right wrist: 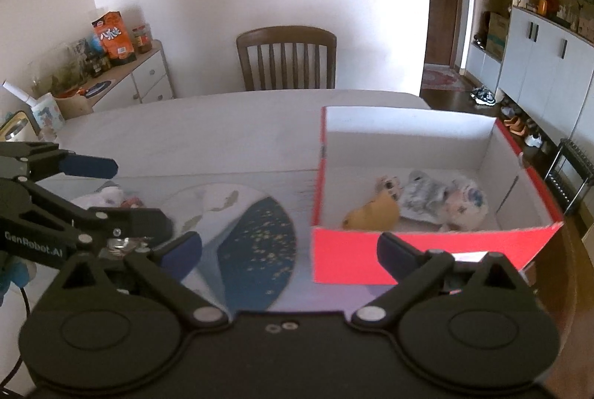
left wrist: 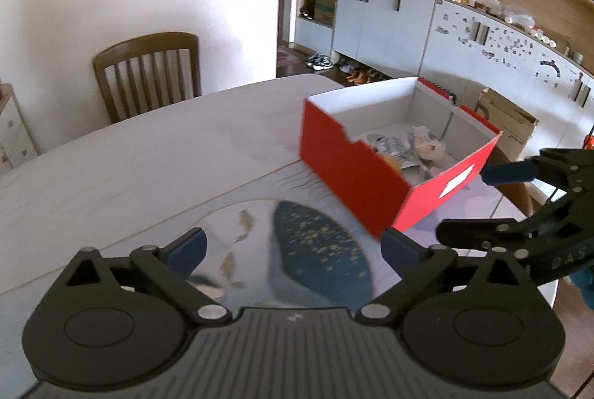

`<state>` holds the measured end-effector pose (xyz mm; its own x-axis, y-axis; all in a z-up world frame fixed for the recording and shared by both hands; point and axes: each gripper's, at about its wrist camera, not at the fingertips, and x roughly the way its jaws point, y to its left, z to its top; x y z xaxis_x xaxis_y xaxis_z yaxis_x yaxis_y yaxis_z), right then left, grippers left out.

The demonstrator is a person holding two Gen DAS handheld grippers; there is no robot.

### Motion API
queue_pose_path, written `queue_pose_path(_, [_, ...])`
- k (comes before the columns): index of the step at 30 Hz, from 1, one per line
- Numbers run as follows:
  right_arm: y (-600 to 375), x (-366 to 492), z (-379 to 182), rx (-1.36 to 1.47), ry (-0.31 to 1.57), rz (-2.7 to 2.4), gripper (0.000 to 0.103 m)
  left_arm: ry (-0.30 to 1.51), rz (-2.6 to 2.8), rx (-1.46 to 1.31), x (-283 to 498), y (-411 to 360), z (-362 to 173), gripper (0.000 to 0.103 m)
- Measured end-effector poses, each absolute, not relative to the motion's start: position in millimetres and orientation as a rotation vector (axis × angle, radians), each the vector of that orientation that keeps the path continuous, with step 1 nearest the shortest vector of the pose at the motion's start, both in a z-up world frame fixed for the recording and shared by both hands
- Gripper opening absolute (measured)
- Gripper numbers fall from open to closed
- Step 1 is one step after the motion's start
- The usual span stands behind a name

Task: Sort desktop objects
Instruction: 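Withdraw both grippers from the red box back toward the table items, then grasp the white-and-grey snack bag with the left gripper while the right grasps the dark seaweed packet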

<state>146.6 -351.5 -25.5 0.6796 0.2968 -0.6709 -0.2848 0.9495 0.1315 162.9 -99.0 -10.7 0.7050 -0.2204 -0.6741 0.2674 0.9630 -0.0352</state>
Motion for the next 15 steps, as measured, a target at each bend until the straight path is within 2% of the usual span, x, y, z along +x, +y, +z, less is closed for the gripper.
queue_pose_path(15, [-239.3, 107.2, -45.5, -0.018, 0.779, 0.410, 0.101, 0.753, -0.088, 0.048, 160.9, 16.3, -28.5, 0.103])
